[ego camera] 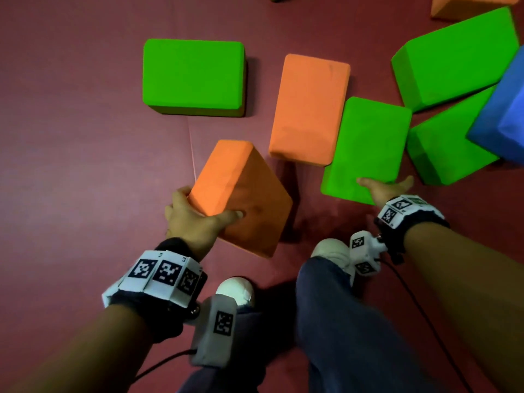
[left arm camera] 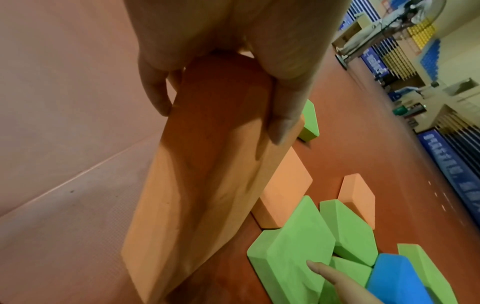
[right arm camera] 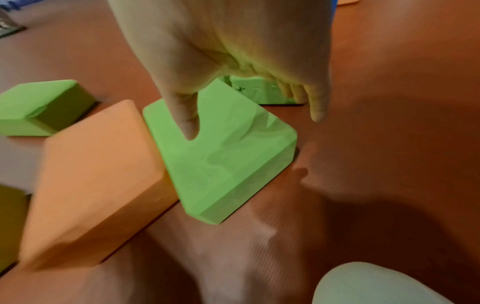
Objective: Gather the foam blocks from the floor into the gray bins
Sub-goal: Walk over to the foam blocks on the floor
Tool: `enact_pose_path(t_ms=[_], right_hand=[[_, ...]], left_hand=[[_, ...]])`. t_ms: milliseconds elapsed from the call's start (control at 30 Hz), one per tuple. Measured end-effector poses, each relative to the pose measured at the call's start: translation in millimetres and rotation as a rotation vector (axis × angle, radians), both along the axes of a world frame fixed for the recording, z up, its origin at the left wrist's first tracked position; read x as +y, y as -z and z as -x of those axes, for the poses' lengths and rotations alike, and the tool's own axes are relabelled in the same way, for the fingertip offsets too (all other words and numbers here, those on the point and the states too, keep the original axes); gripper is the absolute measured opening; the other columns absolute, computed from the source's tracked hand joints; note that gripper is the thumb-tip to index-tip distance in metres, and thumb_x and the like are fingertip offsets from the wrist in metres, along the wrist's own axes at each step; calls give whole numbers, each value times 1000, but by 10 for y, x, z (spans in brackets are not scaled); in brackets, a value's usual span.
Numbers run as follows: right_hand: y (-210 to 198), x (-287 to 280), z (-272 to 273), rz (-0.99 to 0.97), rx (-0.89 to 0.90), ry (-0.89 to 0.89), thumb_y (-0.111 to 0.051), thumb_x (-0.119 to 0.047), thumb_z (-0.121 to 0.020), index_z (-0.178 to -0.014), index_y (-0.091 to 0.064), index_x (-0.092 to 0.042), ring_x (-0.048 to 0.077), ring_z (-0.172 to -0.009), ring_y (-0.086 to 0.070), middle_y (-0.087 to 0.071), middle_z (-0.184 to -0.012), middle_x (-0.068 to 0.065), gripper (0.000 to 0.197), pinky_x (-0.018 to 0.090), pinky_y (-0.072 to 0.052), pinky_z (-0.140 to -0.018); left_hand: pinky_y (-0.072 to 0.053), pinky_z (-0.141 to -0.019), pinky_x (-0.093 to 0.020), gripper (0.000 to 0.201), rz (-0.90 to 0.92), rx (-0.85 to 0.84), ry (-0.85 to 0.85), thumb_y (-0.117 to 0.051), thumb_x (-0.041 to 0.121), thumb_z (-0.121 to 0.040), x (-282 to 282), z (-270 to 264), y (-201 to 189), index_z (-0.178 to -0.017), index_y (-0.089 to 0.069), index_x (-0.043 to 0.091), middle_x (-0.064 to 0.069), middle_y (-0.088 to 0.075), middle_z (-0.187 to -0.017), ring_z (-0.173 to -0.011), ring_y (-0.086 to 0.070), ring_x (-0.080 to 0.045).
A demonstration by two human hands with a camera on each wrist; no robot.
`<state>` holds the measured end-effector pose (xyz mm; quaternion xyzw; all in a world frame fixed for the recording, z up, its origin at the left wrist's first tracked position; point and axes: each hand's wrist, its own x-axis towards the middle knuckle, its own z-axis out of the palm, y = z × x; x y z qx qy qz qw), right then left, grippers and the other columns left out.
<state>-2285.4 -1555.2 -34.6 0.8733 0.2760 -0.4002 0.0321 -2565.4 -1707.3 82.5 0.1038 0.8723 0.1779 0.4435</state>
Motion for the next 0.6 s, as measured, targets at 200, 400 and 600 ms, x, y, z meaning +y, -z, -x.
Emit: enact_pose_path(t_ms=[200, 400, 600], right_hand=[[473, -68, -217, 52, 117, 184, -90, -51, -39, -140, -27, -13, 35, -116, -50, -44, -139, 9, 124, 52, -45, -93], [290, -162, -33, 51, 200, 282, -80, -68, -24, -122, -56, -14, 23, -93, -60, -59, -115, 2, 115, 38, -48, -80], [-64, -201, 215, -72, 331, 318, -86, -57, -46, -109, -42, -17, 12, -81, -56, -57, -100, -6, 87, 36, -50, -78]], left_hand=[[-48, -92, -49, 113, 38, 52, 50, -79, 52, -27, 180, -57, 205, -129, -39, 23, -5, -44, -124, -100, -49, -23], [-37, -80, -33, 93, 68, 75, 147, -88, 33, -56, 319, -148, 165, -132, -36, 24, -1, -34, -118, -94, -39, -19], [-35, -81, -31, 90, 86, 74, 218, -85, 31, -62, 488, -303, -60, -135, -34, 22, -8, -35, -129, -111, -45, -28]])
